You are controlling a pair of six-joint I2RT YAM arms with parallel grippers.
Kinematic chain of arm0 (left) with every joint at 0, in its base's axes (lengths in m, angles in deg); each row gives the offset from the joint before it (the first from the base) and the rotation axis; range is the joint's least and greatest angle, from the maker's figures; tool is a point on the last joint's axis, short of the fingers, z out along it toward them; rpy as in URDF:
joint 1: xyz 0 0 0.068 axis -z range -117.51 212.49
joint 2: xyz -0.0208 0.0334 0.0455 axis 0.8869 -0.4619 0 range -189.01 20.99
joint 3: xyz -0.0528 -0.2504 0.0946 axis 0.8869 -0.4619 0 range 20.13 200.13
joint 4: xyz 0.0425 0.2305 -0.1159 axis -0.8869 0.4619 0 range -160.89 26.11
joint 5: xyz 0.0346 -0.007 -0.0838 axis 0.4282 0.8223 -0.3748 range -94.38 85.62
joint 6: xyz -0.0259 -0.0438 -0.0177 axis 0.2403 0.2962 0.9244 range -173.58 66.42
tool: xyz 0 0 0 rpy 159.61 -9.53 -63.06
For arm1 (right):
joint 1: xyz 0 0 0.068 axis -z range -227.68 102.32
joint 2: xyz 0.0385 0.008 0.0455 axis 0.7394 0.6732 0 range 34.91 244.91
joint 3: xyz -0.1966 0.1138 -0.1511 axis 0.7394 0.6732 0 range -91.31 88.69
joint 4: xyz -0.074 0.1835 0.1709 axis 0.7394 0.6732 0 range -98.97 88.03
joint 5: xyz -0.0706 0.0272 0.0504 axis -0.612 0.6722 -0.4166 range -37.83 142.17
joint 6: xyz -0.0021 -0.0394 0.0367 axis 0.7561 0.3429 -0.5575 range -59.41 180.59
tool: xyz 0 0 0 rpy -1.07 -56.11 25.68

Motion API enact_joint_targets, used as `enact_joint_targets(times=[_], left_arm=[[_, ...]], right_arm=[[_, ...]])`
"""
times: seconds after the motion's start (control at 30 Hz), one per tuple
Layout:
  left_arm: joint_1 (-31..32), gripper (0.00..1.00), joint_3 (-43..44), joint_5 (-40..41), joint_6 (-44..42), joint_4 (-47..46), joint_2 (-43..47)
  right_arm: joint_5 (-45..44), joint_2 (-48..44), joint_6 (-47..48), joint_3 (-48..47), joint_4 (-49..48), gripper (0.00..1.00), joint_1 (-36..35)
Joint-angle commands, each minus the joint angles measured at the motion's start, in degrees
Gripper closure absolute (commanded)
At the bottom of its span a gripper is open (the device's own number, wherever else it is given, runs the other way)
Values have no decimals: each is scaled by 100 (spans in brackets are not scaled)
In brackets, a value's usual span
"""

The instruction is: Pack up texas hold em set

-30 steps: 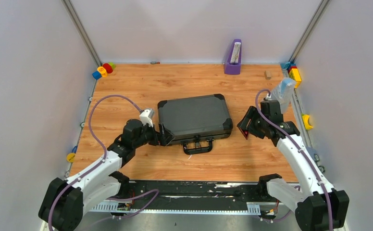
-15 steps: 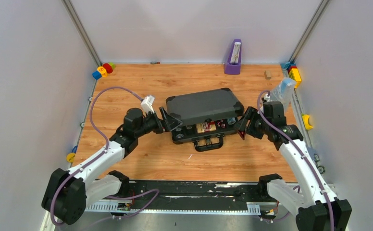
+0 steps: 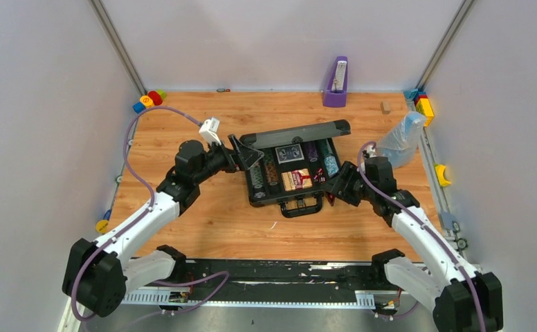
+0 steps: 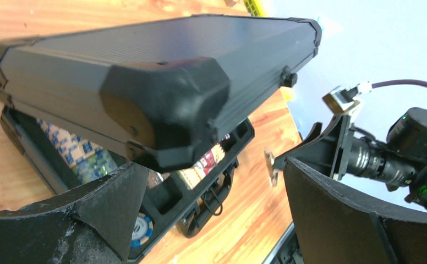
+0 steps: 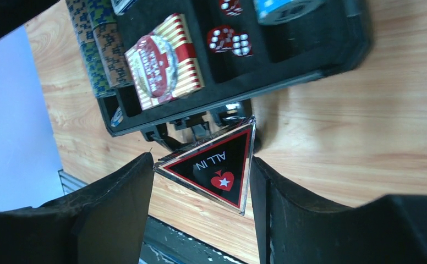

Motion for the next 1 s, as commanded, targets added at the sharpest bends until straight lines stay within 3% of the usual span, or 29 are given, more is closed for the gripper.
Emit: enact_joint_targets(times=[0.0,0.2,0.37,0.43,0.5,0.53,0.67,0.8,0.97], left_arm=[[51,0,692,-210,-371,-427,-151],[-39,0,807,-238,-391,-497,-332],[-66,0,831,-237,-435,-428,-269],[-74,0,804,-195,-486,-315,-170],[-75,0,729,-137,-540,-180,-24],[-75,0,704,-80,-586,-135,27],[-75,0,560,122,-716,128,341],[-75,0,506,82,-739,283,427],[-75,0,343,-60,-751,567,744]], right_arm=[[-511,419,-657,-193,-1448,61,-648],[-941,1543,-684,-650,-2967,61,-1365],[-1162,2618,-349,-1427,-3495,28,-1538],[-1204,2795,-187,-1686,-3437,19,-1538],[-1276,2805,-89,-1838,-3237,2,-1538],[-1324,2751,-51,-1831,-3166,1,-1538],[-1594,2326,-9,-1512,-2877,1,-1538],[-1940,1439,32,-919,-2699,15,-1534],[-2317,41,141,-390,-1989,25,-1538]])
